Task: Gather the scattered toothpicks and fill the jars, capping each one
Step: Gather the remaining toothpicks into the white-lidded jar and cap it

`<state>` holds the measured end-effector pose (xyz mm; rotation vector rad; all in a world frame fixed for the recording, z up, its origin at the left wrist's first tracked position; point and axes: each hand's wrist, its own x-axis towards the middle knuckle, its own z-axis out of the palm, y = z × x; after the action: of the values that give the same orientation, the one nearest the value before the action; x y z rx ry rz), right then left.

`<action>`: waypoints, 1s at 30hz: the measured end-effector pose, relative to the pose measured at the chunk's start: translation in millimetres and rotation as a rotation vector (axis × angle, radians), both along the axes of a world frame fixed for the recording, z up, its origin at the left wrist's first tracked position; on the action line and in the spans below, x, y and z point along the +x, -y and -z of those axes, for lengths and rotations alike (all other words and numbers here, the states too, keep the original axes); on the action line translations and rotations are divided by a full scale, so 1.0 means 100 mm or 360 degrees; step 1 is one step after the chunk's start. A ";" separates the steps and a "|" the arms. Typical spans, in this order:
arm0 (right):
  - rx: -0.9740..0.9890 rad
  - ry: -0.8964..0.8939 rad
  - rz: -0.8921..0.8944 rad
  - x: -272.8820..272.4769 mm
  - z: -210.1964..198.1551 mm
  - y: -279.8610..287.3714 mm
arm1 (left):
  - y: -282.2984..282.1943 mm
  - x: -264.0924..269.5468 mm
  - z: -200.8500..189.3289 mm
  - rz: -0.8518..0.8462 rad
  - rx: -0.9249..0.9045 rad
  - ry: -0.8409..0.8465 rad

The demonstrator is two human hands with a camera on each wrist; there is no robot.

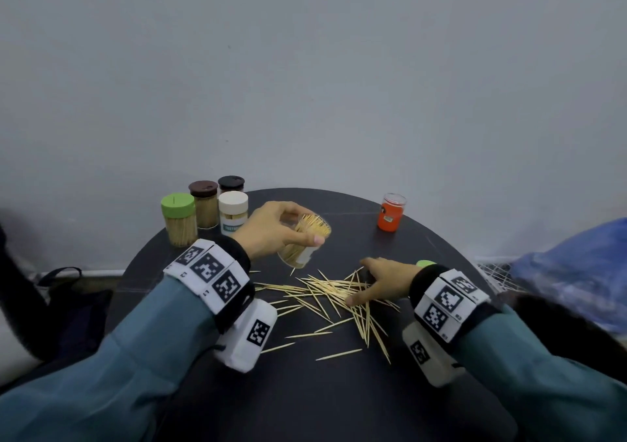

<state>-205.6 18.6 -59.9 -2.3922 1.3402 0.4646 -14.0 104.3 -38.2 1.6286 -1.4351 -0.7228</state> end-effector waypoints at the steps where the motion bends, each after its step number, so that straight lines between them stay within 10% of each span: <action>1: -0.0022 -0.0004 -0.0018 0.01 0.03 -0.02 | 0.00 0.00 0.00 0.0005 0.0001 0.0005; 11: -0.0160 0.0244 -0.0204 0.26 0.06 -0.11 | -0.02 0.00 -0.03 0.0006 -0.0011 -0.0007; 30: -0.0247 -0.0125 -0.0298 0.46 0.08 -0.21 | -0.03 0.03 -0.01 0.0001 0.0007 0.0002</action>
<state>-159.8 39.6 -67.5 -2.6676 1.2304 0.5278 -10.7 107.3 -37.6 1.6320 -1.4358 -0.7261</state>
